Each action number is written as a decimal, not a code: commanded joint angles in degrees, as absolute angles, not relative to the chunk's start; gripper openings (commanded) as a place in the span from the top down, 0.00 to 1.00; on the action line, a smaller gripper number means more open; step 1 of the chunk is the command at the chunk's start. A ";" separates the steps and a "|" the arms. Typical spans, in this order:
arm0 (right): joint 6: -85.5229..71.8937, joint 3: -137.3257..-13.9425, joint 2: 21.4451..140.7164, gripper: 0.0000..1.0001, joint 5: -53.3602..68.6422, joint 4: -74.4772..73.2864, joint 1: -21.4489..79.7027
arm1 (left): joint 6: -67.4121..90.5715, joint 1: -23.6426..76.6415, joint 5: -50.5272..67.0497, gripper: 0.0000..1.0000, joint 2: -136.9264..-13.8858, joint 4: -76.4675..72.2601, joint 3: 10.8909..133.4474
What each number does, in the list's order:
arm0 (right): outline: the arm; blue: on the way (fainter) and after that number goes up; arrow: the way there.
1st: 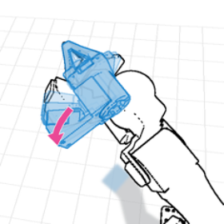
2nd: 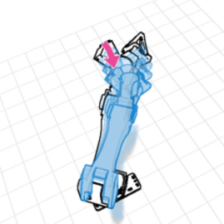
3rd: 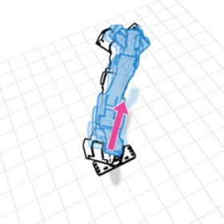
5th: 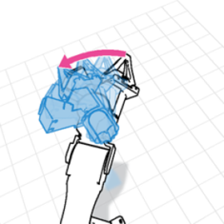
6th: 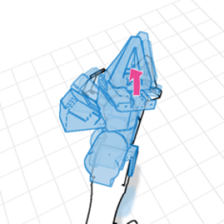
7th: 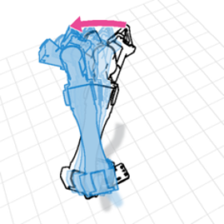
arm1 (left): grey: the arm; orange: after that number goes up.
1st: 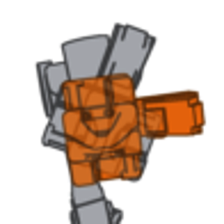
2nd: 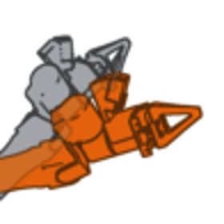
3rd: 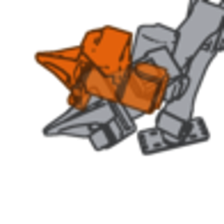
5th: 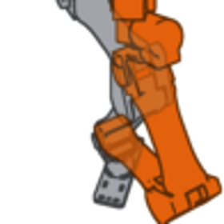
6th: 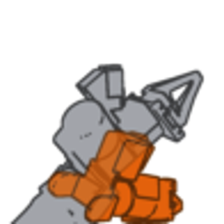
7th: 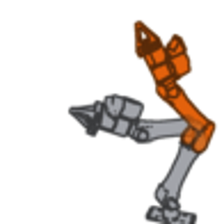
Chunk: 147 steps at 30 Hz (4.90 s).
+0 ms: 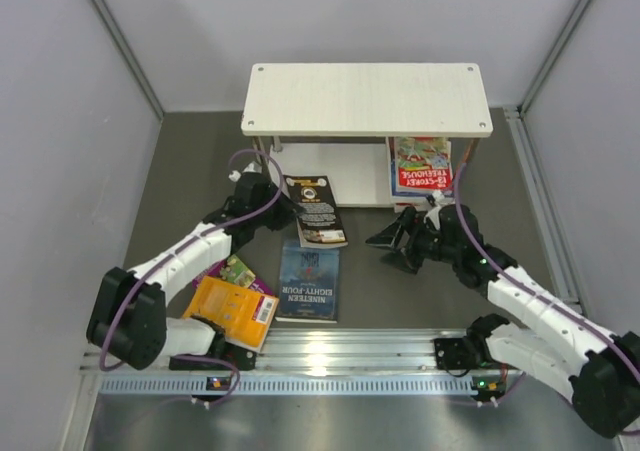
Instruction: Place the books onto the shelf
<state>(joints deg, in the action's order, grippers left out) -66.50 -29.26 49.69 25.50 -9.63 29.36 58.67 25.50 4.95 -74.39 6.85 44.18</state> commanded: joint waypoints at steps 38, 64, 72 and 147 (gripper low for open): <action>-86.40 -40.17 88.51 0.24 -0.88 26.72 45.26 | 61.52 18.81 19.77 1.00 -81.03 4.92 55.02; -81.48 -53.43 87.45 1.00 -6.41 16.02 45.44 | 50.89 17.75 19.96 0.01 -74.10 23.02 61.26; -83.67 -62.66 91.83 1.00 -13.17 8.44 45.70 | 52.03 17.75 12.66 0.01 -61.27 33.47 60.99; -64.51 -30.50 69.16 0.00 9.05 -4.40 50.54 | 51.68 17.93 17.49 0.01 -55.79 25.50 27.86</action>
<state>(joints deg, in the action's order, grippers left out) -66.13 -29.89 68.97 5.93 -12.40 49.74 53.67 17.74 17.08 -50.87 35.46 28.40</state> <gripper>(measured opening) 0.996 0.987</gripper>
